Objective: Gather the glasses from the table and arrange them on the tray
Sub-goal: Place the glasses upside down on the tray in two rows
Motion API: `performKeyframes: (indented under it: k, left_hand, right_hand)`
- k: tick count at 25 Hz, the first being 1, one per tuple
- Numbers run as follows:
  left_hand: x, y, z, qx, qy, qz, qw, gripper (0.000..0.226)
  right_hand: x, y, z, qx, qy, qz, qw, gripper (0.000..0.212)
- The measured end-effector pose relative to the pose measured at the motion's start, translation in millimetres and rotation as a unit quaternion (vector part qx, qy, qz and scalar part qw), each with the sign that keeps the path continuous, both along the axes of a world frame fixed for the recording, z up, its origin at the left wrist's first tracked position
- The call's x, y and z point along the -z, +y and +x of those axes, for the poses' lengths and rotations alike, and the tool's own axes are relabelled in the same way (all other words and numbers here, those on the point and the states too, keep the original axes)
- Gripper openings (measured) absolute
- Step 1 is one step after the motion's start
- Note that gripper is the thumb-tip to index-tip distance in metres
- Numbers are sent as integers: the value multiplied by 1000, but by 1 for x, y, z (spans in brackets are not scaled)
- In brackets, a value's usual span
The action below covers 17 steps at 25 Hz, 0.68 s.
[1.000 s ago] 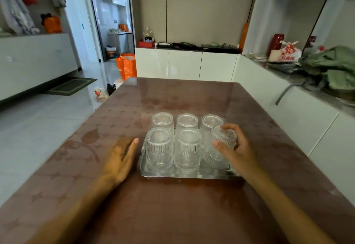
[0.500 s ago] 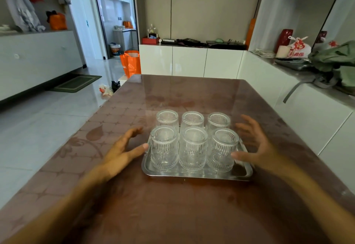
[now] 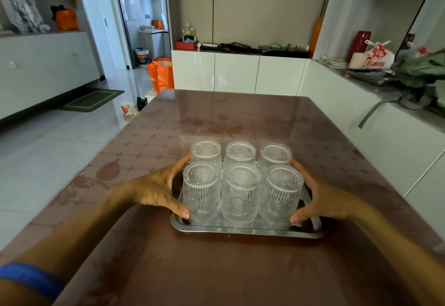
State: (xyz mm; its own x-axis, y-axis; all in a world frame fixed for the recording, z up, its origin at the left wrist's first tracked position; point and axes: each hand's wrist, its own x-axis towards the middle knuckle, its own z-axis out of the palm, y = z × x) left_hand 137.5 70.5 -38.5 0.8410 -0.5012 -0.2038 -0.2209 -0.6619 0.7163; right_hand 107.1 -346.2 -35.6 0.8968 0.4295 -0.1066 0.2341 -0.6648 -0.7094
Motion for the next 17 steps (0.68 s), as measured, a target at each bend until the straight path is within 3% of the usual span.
performKeyframes:
  k: [3,6,8,11,12,14,17]
  left_hand:
    - [-2,-3,-3,13,-2,-18,1000,131]
    - [-18,3,-6,21,9,35,999,142]
    - [-37,18,-10,5,6,50,999,140]
    - [-80,24,-18,-5,-66,16,998,116]
    - [-92,17,-17,-3,-96,13,995,104]
    - [-110,-8,-9,26,-132,58,989,98]
    - [-114,-39,-5,65,-85,203,973,127]
  right_hand:
    - [1,2,2,-3,-7,-2,1000,135]
    - [-10,-3,-5,-25,4,-23,999,142]
    - [-36,-12,-16,18,-37,9,999,133]
    - [-91,-4,-24,39,-129,127,983,109]
    - [-105,11,-21,6,-149,97,984,107]
    - [-119,55,-9,-69,-141,-51,986,115]
    - [-113,112,16,-131,-80,-238,959,133]
